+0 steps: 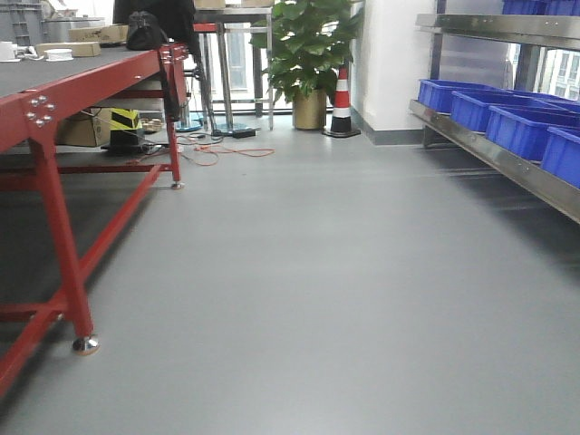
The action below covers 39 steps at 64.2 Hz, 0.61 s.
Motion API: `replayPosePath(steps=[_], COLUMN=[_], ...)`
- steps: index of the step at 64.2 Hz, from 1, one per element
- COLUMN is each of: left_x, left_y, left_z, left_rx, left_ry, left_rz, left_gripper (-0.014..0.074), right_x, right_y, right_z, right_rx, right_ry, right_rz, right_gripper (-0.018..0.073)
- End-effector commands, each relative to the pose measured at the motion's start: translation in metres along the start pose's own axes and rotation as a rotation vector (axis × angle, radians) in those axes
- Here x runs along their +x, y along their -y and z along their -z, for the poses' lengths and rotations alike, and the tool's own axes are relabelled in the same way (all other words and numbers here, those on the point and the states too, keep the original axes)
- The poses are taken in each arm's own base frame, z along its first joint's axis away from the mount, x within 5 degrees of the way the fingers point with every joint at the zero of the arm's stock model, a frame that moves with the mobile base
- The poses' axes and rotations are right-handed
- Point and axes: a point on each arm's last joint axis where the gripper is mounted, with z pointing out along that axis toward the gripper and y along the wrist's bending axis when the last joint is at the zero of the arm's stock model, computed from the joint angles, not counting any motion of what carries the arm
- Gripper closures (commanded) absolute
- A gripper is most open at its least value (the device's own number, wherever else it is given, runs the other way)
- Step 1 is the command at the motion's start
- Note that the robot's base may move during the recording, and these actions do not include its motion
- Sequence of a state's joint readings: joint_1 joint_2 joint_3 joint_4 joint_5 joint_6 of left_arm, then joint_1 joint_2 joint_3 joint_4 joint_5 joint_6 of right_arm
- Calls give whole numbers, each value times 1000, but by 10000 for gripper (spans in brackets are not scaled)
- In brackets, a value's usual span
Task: Place valve from conveyor to right shelf box
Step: 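Drive the base along the red-framed table holding both valves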
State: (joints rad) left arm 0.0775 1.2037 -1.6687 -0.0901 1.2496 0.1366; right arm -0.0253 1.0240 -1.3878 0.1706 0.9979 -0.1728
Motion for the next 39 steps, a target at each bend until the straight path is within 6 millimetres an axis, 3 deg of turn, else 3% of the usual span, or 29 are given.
replayPosePath(steps=[1, 39], left_x=[-5, -5], left_y=[2, 2], left_z=[7, 7], left_rx=[8, 8], left_ry=[67, 67], left_rz=[4, 4], left_gripper=[708, 708], right_x=[-9, -9], right_y=[0, 0], right_z=[8, 8], right_rx=[12, 12], right_ry=[93, 93], right_rz=[9, 9], right_gripper=[713, 713])
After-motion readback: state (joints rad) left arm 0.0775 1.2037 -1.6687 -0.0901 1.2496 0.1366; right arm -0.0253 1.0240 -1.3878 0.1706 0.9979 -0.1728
